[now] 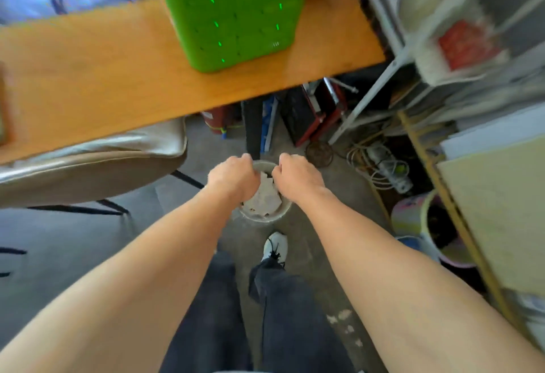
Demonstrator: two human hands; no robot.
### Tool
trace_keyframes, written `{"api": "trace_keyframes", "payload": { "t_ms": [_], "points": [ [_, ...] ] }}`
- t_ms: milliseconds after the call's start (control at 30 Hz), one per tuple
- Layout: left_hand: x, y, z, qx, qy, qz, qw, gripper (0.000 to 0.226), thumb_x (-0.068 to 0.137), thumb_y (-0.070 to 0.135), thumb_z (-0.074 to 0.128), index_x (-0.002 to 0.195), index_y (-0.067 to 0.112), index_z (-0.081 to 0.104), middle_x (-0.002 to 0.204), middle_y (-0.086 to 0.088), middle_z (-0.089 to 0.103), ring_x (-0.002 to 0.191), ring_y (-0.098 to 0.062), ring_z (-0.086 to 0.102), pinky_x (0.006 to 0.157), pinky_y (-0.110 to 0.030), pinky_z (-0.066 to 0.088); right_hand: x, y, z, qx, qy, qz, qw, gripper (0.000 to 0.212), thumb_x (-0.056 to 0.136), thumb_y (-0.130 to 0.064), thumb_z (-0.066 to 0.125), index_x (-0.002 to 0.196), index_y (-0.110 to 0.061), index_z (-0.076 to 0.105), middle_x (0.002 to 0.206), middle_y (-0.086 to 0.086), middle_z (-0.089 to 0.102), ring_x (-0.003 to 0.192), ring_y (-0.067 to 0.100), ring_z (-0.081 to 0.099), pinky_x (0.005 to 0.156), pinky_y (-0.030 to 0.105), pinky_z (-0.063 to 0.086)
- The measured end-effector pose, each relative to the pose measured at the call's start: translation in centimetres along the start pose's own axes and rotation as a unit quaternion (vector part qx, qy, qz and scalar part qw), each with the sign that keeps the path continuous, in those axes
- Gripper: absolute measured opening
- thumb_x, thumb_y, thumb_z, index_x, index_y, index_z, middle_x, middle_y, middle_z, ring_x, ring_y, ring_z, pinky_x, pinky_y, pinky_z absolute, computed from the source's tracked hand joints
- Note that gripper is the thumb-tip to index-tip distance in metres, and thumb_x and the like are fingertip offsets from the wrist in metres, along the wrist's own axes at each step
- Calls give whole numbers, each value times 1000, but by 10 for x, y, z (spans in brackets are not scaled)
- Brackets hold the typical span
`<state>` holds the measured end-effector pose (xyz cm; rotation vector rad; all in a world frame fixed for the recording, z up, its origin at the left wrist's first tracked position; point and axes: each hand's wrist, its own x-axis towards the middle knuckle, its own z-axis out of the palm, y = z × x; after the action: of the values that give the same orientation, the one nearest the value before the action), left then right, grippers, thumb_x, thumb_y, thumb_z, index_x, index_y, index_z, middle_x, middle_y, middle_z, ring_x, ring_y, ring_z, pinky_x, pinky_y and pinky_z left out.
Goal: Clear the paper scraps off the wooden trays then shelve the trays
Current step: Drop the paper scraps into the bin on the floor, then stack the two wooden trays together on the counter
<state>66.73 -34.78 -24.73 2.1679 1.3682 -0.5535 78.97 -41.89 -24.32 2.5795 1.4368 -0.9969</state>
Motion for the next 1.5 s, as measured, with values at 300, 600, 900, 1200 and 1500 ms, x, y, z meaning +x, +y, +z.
{"api": "trace_keyframes", "payload": {
  "t_ms": [300,600,900,1200,1500],
  "points": [
    [-135,-29,-119,-8,171,26,985,27,96,34,41,108,12,50,114,-14,60,105,-38,59,75,-42,45,-118,-109,-105,-56,111,-134,983,26,100,-29,37,107,-10,55,115,13,60,103,38,60,72,41,42],
    [-240,-171,-138,-15,267,-20,963,23,94,32,37,106,17,50,109,-9,61,100,-34,61,73,-41,45,-186,-236,-71,-73,166,-216,959,27,100,-31,39,108,-11,55,116,11,61,105,34,62,70,37,39],
    [-326,-317,-132,-46,307,-124,943,26,95,34,39,107,14,51,111,-10,59,105,-35,59,79,-42,47,-229,-363,0,-49,147,-278,948,25,98,-31,41,107,-15,57,106,6,62,92,28,61,70,37,45],
    [-330,-380,-157,-57,324,-153,932,31,96,34,37,110,14,55,112,-10,59,107,-34,57,81,-42,45,-212,-439,10,-70,168,-309,934,26,96,-31,41,106,-16,59,104,7,63,93,31,63,69,37,43],
    [-244,-447,-202,-62,317,-146,935,21,95,32,36,95,18,51,102,-8,59,99,-33,58,72,-39,38,-123,-514,15,-84,157,-299,937,31,97,-30,40,114,-14,59,112,10,64,98,32,64,72,38,44]
  ]
}}
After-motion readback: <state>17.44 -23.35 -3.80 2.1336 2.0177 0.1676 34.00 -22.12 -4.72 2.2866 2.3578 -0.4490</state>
